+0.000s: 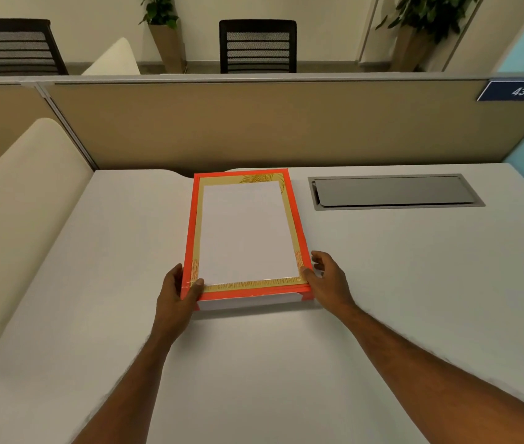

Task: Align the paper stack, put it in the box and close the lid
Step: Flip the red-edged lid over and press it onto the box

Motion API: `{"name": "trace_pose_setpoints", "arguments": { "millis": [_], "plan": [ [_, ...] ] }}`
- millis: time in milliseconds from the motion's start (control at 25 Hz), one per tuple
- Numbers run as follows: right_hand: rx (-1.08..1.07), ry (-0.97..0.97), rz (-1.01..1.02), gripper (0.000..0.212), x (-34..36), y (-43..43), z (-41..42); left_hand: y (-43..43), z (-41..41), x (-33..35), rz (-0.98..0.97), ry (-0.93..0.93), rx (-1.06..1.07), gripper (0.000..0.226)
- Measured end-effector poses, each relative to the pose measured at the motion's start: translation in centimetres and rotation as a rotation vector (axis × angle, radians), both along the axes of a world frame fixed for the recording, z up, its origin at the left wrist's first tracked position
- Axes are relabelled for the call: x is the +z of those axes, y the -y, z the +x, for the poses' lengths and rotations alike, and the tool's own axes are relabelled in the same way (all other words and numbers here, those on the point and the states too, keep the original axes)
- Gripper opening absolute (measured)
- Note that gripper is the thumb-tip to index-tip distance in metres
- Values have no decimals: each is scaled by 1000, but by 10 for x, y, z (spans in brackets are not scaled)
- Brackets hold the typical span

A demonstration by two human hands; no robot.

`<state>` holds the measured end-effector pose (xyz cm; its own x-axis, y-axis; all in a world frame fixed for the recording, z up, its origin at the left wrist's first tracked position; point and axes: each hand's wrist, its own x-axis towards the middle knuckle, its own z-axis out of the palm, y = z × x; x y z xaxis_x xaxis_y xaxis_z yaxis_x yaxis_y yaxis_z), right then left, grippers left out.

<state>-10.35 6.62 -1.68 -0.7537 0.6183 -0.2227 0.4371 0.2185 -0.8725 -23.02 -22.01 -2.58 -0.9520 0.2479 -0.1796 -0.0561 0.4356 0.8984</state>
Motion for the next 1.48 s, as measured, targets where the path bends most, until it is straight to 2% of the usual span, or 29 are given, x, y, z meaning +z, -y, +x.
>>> {"name": "trace_pose_setpoints", "arguments": {
  "millis": [80,160,280,440,680,880,960,1040,1120,1240,1480],
  "plan": [
    [-5,24,96,56,2,-6,-12,-2,-13,5,11,19,25,67],
    [57,22,199,55,7,-13,-31,-10,-33,10,-55,-19,1,71],
    [230,64,337,57,16,-24,-66,-33,-67,21,-235,-151,-132,74],
    [385,185,432,65,23,-40,-117,-65,-114,31,-440,-209,-343,76],
    [435,289,514,66,30,-66,-176,-88,-165,36,-536,-227,-422,78],
    [399,295,578,60,47,-77,-198,-90,-183,49,-598,-327,-371,80],
    [403,345,599,58,33,-80,-211,-91,-195,34,-617,-288,-395,80],
    [422,383,611,59,28,-81,-206,-90,-189,26,-646,-280,-421,81],
    [438,380,560,69,29,-80,-202,-90,-185,25,-635,-268,-413,81],
    [457,304,535,74,22,-66,-175,-85,-166,21,-604,-268,-432,82],
    [338,142,510,72,-9,-26,-108,-64,-112,4,-497,-323,-366,79]
  ]
}}
